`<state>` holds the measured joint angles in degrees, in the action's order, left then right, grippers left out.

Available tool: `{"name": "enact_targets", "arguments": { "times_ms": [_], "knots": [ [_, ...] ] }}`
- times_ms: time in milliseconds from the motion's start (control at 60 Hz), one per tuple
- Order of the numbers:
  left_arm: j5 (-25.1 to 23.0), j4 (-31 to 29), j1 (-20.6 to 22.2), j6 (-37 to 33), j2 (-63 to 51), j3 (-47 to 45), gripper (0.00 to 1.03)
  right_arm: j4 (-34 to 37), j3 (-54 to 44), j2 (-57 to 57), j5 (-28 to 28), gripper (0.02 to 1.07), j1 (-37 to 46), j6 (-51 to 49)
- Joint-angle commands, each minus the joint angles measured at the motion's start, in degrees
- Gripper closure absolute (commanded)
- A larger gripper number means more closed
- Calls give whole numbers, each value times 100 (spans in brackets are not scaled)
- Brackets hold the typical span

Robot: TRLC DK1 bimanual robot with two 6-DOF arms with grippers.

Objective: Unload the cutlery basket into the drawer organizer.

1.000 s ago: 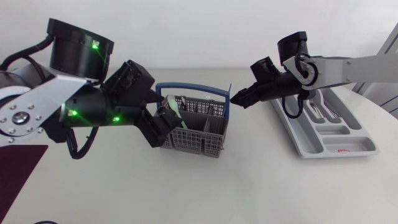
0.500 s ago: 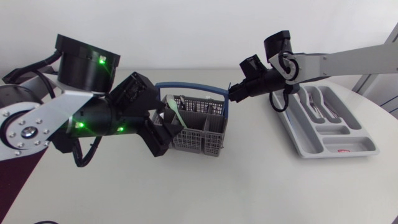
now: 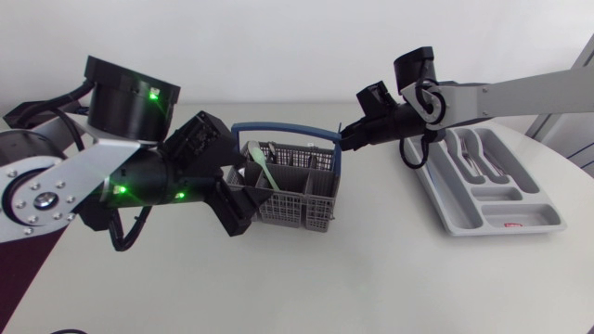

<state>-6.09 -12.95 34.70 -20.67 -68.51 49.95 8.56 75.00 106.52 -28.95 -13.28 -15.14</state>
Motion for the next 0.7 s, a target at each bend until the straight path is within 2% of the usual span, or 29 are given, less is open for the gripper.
{"name": "enact_targets", "arguments": {
  "times_ms": [0, 350, 683],
  "knots": [
    [11, 38, 46, -52, 110, -153, 9, -21, -179, -281, -76, 101, 71, 142],
    [20, 38, 99, -43, 136, -161, 9, 155, -451, -1353, -339, 101, 194, 239],
    [108, -6, 90, -69, 303, -223, 9, 911, -320, -2452, -533, 101, 695, 274]
  ]
}}
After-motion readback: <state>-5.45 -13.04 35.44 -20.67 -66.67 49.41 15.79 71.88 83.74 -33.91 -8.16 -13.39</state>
